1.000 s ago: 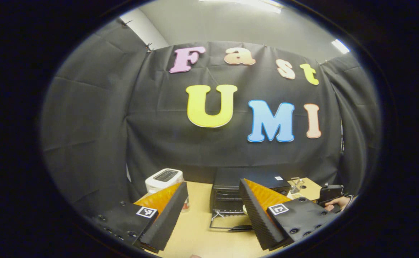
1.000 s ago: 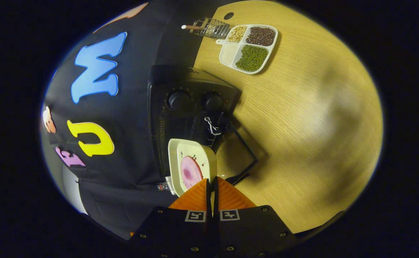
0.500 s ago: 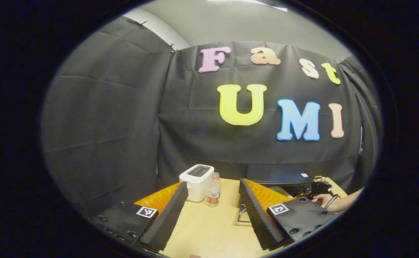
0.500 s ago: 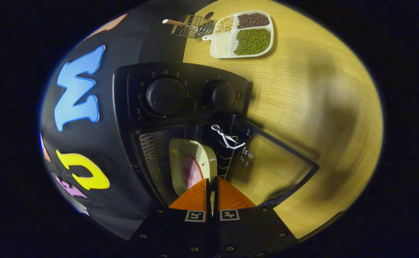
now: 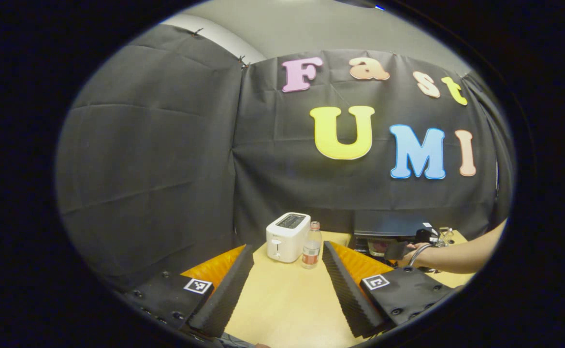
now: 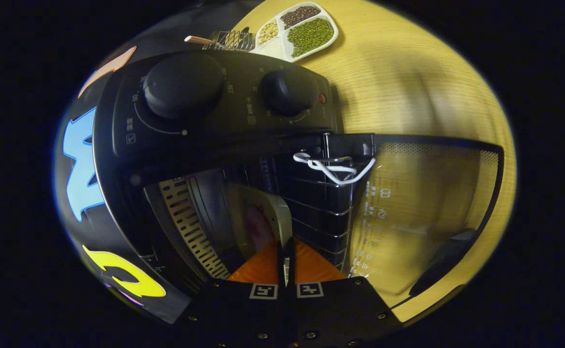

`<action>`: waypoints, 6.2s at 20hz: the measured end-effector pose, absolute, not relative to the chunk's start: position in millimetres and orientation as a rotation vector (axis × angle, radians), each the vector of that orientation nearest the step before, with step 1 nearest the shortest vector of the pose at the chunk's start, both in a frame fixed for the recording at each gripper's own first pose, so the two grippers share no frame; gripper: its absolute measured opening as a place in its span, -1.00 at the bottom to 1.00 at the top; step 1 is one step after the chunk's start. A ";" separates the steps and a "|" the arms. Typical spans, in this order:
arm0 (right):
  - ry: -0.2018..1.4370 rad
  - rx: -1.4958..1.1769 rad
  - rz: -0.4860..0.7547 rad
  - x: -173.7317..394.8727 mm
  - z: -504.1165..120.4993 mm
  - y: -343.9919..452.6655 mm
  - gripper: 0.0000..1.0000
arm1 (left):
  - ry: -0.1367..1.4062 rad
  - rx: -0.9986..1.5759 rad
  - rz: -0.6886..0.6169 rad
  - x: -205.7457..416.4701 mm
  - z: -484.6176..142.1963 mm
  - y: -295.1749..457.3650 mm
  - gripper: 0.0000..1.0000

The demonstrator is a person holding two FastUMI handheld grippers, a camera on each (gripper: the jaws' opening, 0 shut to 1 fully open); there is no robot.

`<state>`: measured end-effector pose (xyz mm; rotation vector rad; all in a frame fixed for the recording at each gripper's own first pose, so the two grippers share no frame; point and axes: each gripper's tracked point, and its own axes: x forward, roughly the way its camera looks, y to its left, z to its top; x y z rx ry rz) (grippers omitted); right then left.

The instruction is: Open the electric oven with the left hand, put the food in, and close the electric oven.

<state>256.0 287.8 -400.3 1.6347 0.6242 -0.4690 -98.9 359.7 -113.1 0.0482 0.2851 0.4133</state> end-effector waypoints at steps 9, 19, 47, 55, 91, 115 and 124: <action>0.646 1.438 -0.417 254.3 -387.5 288.6 -0.81 | 0.254 0.033 0.381 -86.0 -107.7 342.9 1.00; 0.697 0.890 -0.183 179.9 -323.9 237.8 -0.48 | 0.220 -0.024 0.172 -24.3 -106.5 257.7 1.00; 0.025 0.007 -0.035 47.9 -52.4 90.5 0.70 | 0.179 -0.008 -0.142 52.8 -109.1 96.4 1.00; 0.006 -0.004 -0.032 63.3 -44.9 74.3 0.70 | 0.357 0.019 -0.166 47.8 -168.7 90.9 0.91; 0.138 -0.029 -0.236 43.3 -80.3 -26.8 0.79 | 1.351 0.135 -0.129 32.5 -493.3 130.2 1.00; 0.172 -0.035 -0.147 51.2 -91.1 10.9 0.80 | 1.236 0.051 -0.143 41.6 -447.3 125.3 0.95; 0.173 -0.036 -0.168 47.9 -91.8 0.2 0.79 | 1.155 0.068 -0.137 56.2 -429.7 125.3 0.96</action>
